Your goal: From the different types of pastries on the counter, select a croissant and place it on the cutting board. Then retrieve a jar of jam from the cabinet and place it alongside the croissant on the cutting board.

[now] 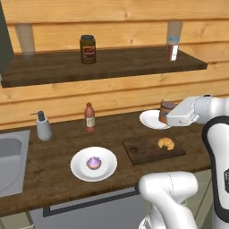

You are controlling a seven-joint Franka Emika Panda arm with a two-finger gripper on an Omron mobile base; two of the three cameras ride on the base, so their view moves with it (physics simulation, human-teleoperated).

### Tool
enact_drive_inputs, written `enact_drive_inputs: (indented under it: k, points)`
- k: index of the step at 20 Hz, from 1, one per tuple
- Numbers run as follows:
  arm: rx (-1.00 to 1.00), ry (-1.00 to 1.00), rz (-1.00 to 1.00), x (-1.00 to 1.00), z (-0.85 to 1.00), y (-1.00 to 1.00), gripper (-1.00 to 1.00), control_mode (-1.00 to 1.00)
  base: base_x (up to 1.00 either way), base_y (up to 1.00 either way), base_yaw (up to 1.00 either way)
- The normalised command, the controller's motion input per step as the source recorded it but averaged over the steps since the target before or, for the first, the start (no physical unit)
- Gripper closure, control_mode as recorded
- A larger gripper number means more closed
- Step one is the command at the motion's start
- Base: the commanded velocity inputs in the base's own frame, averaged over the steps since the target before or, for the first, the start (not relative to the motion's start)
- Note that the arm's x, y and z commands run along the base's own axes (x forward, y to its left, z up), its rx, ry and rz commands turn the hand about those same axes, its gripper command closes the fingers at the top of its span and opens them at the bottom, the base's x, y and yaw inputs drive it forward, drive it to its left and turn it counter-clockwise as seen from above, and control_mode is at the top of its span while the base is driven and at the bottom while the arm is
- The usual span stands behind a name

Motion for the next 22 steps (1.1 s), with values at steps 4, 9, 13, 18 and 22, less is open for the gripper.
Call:
enact_drive_inputs:
  k: [4,9,13,18,22]
  points:
    - [0.0,0.0,0.0,0.0,0.0,0.0,1.0,1.0,0.16,0.0,0.05]
    - [0.0,0.0,0.0,0.0,0.0,0.0,1.0,1.0,0.31,-0.01,0.06]
    - [-0.01,-0.07,0.24,0.35,-0.66,-0.22,1.0,-1.0,0.0,0.0,0.0]
    - [-0.05,-0.06,0.36,0.39,-0.82,-0.15,1.0,-1.0,0.0,0.0,0.0]
    - [-0.07,0.0,0.35,0.29,-0.84,-0.02,1.0,-1.0,0.0,0.0,0.0]
